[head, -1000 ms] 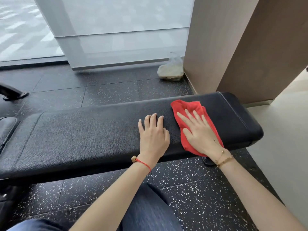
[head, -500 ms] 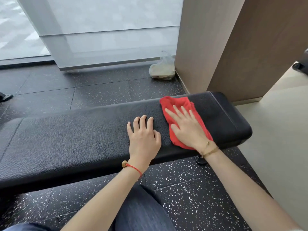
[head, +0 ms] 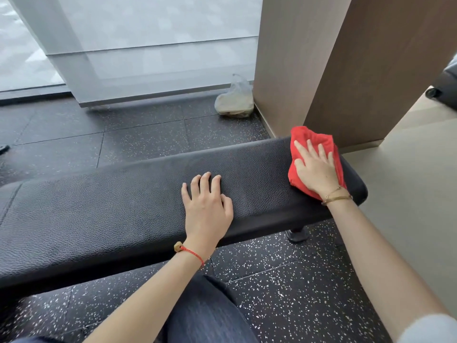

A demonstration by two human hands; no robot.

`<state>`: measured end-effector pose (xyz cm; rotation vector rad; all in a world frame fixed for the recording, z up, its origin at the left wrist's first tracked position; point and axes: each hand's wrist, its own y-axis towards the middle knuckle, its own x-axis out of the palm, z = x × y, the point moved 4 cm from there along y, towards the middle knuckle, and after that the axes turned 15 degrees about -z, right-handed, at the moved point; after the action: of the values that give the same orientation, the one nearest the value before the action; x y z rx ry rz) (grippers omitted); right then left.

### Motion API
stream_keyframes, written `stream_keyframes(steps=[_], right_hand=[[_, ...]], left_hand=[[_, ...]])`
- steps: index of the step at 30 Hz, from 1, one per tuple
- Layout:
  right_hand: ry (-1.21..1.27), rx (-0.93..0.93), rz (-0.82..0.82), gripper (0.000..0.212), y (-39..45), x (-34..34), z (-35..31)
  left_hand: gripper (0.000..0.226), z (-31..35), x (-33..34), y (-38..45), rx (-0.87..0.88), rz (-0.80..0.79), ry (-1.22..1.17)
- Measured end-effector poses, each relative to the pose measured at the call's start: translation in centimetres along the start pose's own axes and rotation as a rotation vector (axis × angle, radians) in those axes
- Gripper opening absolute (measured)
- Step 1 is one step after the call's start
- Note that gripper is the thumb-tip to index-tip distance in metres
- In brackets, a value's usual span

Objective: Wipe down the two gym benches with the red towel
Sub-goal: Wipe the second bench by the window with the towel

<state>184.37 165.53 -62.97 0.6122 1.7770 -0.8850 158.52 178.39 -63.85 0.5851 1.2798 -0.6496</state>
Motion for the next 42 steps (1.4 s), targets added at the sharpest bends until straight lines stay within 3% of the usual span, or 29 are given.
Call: stream_keyframes(steps=[4, 12, 20, 25, 29, 35, 42], right_hand=[[-0.047, -0.100, 0.046, 0.058, -3.8, 2.1, 1.1], [-0.037, -0.127, -0.071, 0.055, 2.9, -0.1, -4.2], [-0.124, -0.585, -0.073, 0.058, -2.8, 4.3, -13.0], [-0.112, -0.589, -0.128, 0.056, -0.8, 3.8, -13.8], [-0.121, -0.567, -0.147, 0.055, 0.2, 4.3, -19.5], [-0.182, -0.783, -0.142, 0.057, -6.4, 8.9, -31.4], [-0.236, -0.914, -0.172, 0.057, -13.0, 13.6, -42.5]], left_hand=[[0.049, 0.0, 0.1, 0.0, 0.002, 0.001, 0.006], [0.051, 0.1, 0.2, 0.0, 0.002, -0.014, 0.018], [0.041, -0.3, -0.4, -0.4, 0.005, 0.062, -0.163], [0.028, -2.2, -1.3, -1.3, -0.001, 0.139, -0.268], [0.026, -7.4, -3.0, -3.0, -0.080, 0.214, -0.209], [0.032, -19.3, -6.2, -5.3, -0.263, 0.215, -0.119], [0.035, -30.7, -8.7, -7.3, -0.254, 0.183, -0.087]])
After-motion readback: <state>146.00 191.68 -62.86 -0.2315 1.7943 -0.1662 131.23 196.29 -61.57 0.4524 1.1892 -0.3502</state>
